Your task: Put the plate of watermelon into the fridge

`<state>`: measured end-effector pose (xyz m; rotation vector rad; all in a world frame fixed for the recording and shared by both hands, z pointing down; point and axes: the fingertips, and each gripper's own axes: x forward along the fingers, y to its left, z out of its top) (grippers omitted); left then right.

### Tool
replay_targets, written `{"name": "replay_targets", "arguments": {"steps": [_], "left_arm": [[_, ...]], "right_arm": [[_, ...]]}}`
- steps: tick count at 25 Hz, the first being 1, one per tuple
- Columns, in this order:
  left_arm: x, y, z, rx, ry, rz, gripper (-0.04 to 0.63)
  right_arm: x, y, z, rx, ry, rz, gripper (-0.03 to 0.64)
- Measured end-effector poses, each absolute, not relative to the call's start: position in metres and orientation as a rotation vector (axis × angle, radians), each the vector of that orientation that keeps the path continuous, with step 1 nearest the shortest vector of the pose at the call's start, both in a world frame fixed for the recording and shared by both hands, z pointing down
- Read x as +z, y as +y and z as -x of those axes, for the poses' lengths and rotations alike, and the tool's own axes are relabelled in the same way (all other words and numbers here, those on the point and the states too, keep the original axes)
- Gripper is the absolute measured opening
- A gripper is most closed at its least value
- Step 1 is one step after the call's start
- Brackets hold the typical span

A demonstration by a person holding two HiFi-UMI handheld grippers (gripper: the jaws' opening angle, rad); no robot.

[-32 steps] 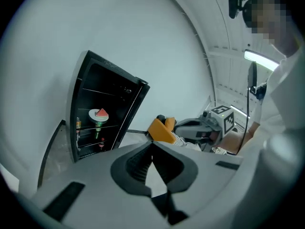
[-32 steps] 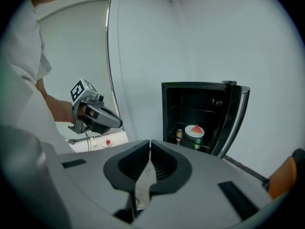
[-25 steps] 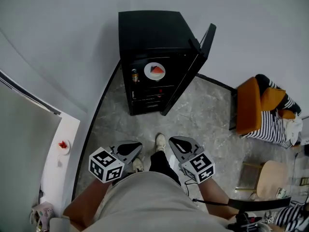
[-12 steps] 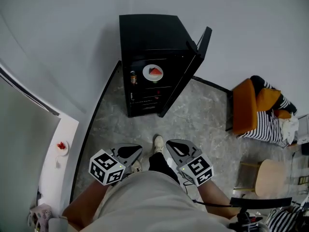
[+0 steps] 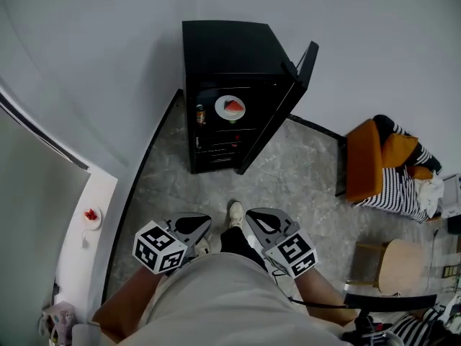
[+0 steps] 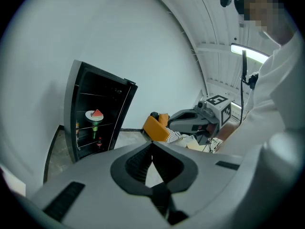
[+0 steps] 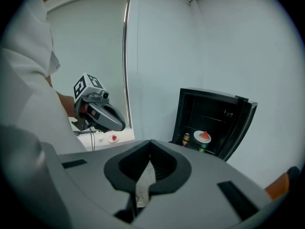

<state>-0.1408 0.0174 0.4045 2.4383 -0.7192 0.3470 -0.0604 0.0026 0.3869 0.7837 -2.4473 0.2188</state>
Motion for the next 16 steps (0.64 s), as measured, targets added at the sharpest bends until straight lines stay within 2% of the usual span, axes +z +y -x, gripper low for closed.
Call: {"name": "replay_targets", "arguments": {"steps": [16], "left_arm": [[0.413, -0.006, 0.132, 0.358, -0.719, -2.433, 0.012]], "right_arm": [[0.39, -0.017, 0.05, 0.238, -2.44, -0.803, 0.015]]}}
